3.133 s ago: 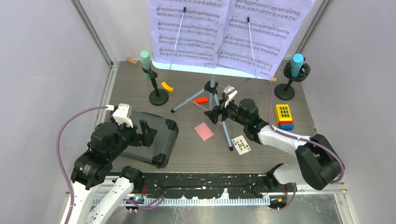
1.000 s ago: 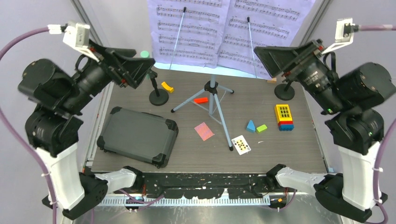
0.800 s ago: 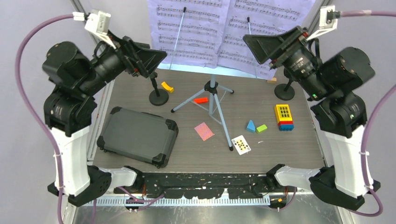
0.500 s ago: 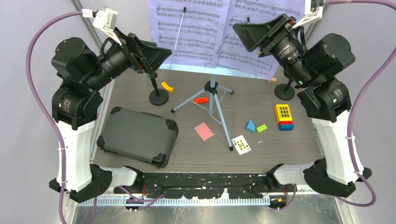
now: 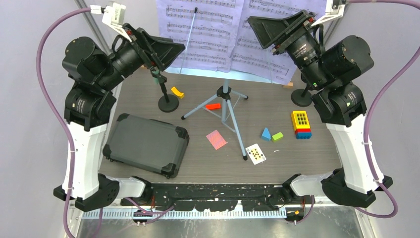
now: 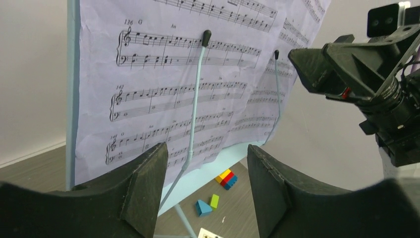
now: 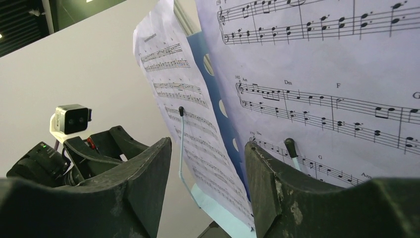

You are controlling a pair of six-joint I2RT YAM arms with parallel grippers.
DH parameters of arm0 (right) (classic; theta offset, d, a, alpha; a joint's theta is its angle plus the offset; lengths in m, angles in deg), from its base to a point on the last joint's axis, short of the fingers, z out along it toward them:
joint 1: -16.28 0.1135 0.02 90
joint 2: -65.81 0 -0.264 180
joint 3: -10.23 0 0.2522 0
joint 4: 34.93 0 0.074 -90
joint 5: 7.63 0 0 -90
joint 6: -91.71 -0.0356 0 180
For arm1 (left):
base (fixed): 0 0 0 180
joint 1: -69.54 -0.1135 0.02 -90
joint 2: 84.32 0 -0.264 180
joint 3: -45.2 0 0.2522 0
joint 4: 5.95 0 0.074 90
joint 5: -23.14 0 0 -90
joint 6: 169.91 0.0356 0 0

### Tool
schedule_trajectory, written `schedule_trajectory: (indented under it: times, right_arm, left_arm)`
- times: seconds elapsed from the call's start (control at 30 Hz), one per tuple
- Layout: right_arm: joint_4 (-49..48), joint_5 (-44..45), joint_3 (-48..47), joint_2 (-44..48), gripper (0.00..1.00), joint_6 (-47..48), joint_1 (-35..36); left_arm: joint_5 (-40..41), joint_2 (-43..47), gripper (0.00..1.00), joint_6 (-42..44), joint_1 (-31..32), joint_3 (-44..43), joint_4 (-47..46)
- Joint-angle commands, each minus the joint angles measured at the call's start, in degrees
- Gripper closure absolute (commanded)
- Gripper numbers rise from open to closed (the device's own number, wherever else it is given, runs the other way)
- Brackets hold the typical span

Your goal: Pack up the instrument practice props

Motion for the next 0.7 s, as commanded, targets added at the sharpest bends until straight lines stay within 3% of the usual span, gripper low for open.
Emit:
schedule_trajectory:
  times: [0.0,0.43,0.67]
  right_arm:
    - [-4.5,1.0,0.9,1.3,0.40,0.7,0.2]
    - [-5.7,1.6,2.7,2.6,0.40,1.9,0.2]
    - [-6.5,1.8,3.4,2.6,0.41,2.1,0.2]
  left_arm:
    - [-2.2,-1.0,0.40,-3.1,0.3,0.8,-7.7]
    - [-0.4,-3.6,0.42,-2.4,3.2,2.5,-9.6]
    - [-0.1,-4.5,0.48,-2.7,3.8,2.9,-10.5]
